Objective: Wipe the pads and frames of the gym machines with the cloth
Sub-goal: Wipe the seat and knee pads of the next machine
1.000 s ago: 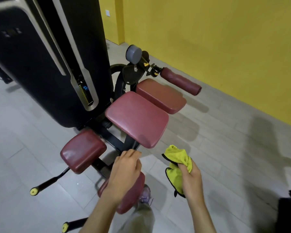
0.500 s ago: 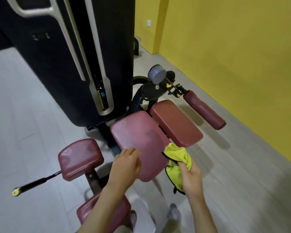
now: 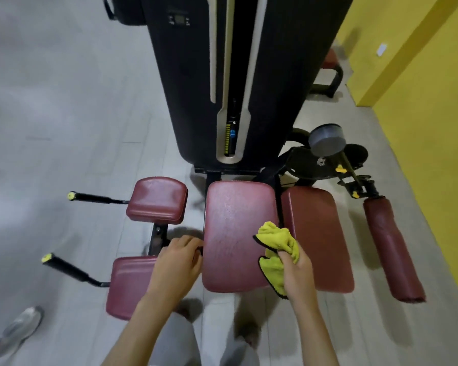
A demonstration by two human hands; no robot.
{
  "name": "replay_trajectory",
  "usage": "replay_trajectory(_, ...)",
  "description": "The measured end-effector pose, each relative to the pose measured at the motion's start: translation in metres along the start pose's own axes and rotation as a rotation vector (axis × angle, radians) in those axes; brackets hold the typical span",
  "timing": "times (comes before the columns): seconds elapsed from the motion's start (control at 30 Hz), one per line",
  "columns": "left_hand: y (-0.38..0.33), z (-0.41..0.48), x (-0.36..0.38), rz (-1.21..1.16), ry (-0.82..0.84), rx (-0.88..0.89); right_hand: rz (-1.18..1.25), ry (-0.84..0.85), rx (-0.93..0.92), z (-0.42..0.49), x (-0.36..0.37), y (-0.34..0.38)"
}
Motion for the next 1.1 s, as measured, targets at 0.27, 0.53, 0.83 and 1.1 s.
replay_trajectory(0.27, 0.032, -0.024, 0.002, 0.004, -0.013, -0.207, -0.260, 0.068, 0.031, 0.049, 0.026, -0.028)
replay_trajectory(0.53, 0.089, -0.026, 0.028, -0.074, -0.012, -0.267, -0.449, -0.017, 0.082, 0.069, 0.072, -0.062)
replay_trajectory(0.83, 0.146, -0.008, 0.075, -0.133, -0.004, -0.361, -0.479, 0.095, 0.014, 0.150, 0.129, -0.070)
replay_trajectory(1.1, 0.190, 0.021, 0.152, -0.176, 0.041, -0.465, -1.695, 0.617, -0.352, 0.265, 0.135, -0.223)
Point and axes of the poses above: each hand's wrist, its own z-axis towards the middle knuckle, its own x-axis out of the palm, y = z × x, the point moved 4 cm from there along z, towards the middle knuckle, and after that the axes turned 12 degrees about x, right-handed, at the moved point
